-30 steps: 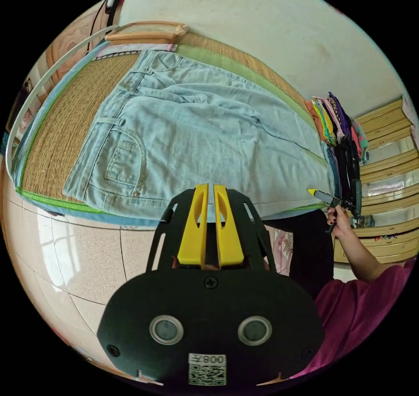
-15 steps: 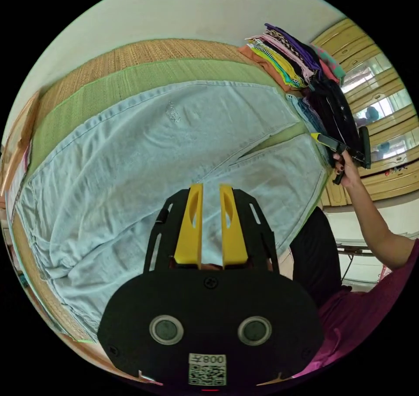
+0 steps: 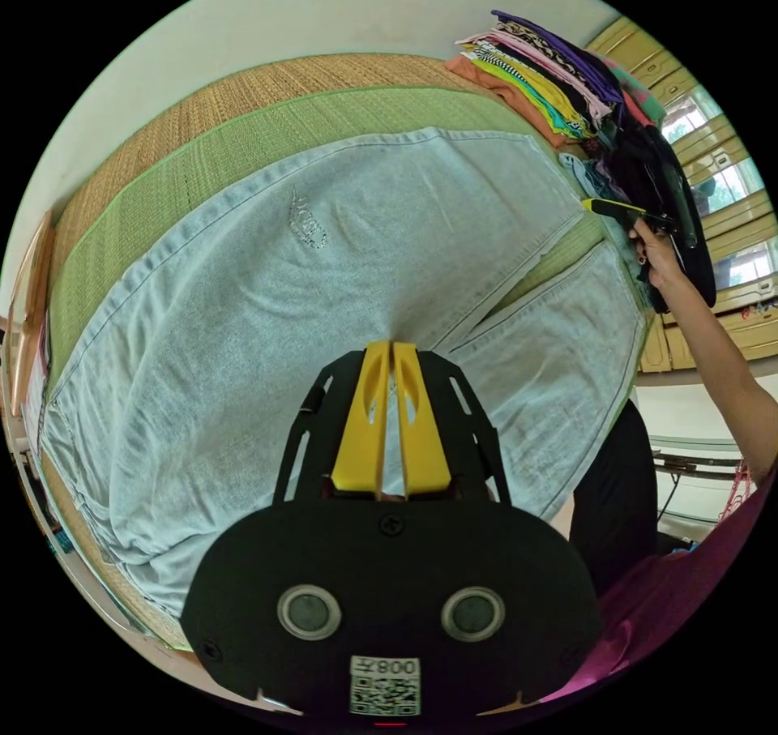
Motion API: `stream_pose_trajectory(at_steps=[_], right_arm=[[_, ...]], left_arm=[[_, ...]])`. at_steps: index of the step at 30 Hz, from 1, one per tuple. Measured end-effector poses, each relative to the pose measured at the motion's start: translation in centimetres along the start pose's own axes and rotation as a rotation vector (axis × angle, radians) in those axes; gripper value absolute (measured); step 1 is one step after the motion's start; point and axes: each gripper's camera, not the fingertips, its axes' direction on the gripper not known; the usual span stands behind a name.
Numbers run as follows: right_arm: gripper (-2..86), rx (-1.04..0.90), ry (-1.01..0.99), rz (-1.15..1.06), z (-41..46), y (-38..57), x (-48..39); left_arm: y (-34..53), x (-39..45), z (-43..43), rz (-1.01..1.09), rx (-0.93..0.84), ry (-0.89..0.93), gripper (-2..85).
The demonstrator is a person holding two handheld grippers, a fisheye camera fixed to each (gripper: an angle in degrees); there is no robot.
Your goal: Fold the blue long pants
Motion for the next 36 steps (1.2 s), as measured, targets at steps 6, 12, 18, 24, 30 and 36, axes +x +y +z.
stream_pose_trajectory(at_steps=[6,12,18,24,30,36], right_arm=[[0.0,-0.022,-0.017,-0.050,-2.2,0.9,1.7],[5.2,0.034,-0.081,0.021,-2.4,0.6,3.0],[2.7,-0.056,-0.086,-0.016,-0.4,-0.3,3.0],[0.6,-0.010,-0.134,-0.004,-2.4,0.6,5.3],[0.8,-0.012,-0.048,0.013,-3.3,2.4,6.1],[7.3,-0.025,-0.072,0.020,-5.1,12.8,5.9]], left_arm=[[-1.9,1.5,-1.0,0.006,0.039,0.060,0.2],[-4.3,3.1,0.4,0.001,0.004,0.040,0.2],[-5.6,4.1,-0.3,-0.002,0.047,0.065,0.2],[-6.7,5.4,0.7,0.043,0.015,0.056,0.7],[-6.7,6.9,0.0,0.047,0.072,0.078,2.8],[-5.2,9.4,2.6,0.119,-0.009,0.123,5.0]])
